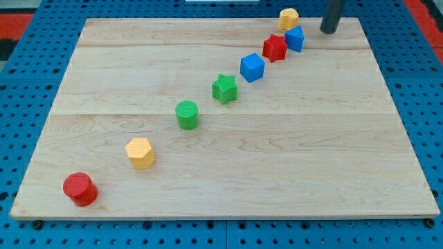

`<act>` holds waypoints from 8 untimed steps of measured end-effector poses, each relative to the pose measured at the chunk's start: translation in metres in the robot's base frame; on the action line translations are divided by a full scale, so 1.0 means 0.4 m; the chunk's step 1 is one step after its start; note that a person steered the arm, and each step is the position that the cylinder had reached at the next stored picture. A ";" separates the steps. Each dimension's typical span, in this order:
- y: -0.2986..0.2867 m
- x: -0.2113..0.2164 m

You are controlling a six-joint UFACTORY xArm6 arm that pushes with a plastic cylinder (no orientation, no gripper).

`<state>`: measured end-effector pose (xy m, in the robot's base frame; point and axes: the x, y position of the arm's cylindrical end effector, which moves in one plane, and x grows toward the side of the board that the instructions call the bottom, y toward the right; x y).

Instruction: Move yellow heart slightly left

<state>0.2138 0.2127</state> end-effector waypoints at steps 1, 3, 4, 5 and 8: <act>-0.012 -0.056; -0.136 -0.055; -0.227 -0.054; -0.243 -0.054; -0.472 -0.052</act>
